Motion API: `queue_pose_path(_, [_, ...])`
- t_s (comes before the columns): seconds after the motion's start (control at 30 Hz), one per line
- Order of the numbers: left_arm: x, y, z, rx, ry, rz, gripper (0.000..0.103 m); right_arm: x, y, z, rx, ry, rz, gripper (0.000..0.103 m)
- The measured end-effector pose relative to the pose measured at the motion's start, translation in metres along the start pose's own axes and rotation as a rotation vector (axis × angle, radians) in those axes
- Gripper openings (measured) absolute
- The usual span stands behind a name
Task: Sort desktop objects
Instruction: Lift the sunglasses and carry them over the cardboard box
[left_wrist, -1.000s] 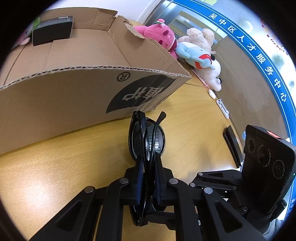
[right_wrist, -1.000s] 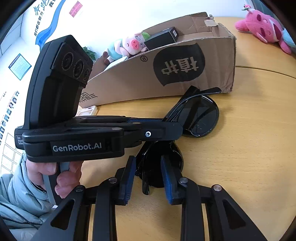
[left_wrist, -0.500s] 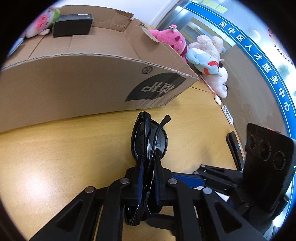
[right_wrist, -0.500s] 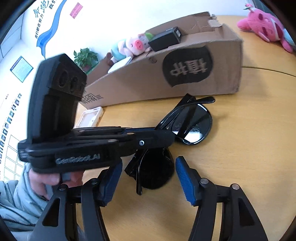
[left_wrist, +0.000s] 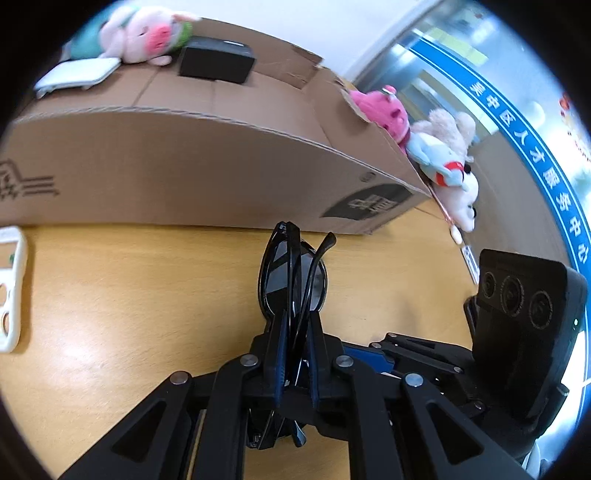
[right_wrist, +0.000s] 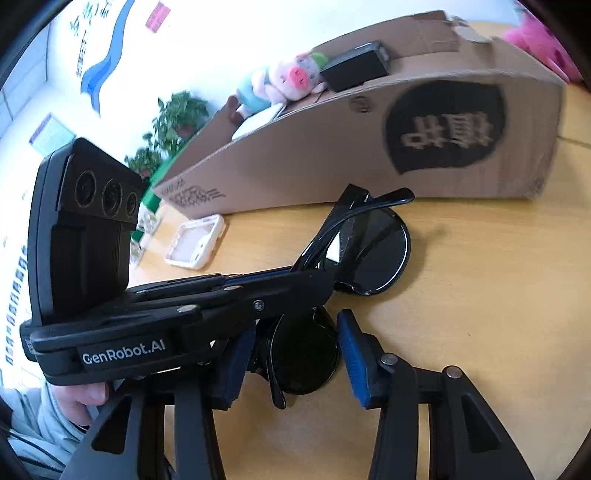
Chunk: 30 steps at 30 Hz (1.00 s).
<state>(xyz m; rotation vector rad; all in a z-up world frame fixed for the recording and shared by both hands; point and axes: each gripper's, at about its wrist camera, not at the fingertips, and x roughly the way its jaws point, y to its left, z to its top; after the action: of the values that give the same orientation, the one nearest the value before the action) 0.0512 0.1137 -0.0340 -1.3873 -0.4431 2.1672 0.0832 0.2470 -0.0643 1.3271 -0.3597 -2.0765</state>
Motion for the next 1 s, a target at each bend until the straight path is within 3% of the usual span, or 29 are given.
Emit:
queue_pose_path(0.23, [-0.019,0.010,-0.004,-0.020,-0.051,0.015,0.009,0.009,0.012,0.008,-0.011,0.021,0.029,0.042])
queue_pose_path(0.4, [-0.030,0.016,-0.004,-0.035,-0.084,0.028,0.009,0.017,0.021,0.012,0.004,0.031,0.069,0.048])
queue_pose_path(0.53, [-0.034,0.026,-0.008,-0.072,-0.094,0.057,0.009,0.030,0.024,0.012,0.000,0.053,0.068,0.047])
queue_pose_path(0.57, [-0.035,0.029,-0.009,-0.086,-0.095,0.060,0.009,0.033,0.025,0.012,-0.003,0.058,0.066,0.045])
queue_pose_path(0.67, [-0.042,0.038,-0.013,-0.120,-0.116,0.061,0.008,0.041,0.032,0.013,-0.033,0.078,0.069,0.020])
queue_pose_path(0.8, [-0.051,0.041,-0.017,-0.142,-0.144,0.074,0.008,0.044,0.043,0.015,-0.079,0.099,0.088,0.012])
queue_pose_path(1.0, [-0.068,0.045,-0.021,-0.171,-0.194,0.089,0.008,0.047,0.054,0.021,-0.130,0.115,0.137,0.010])
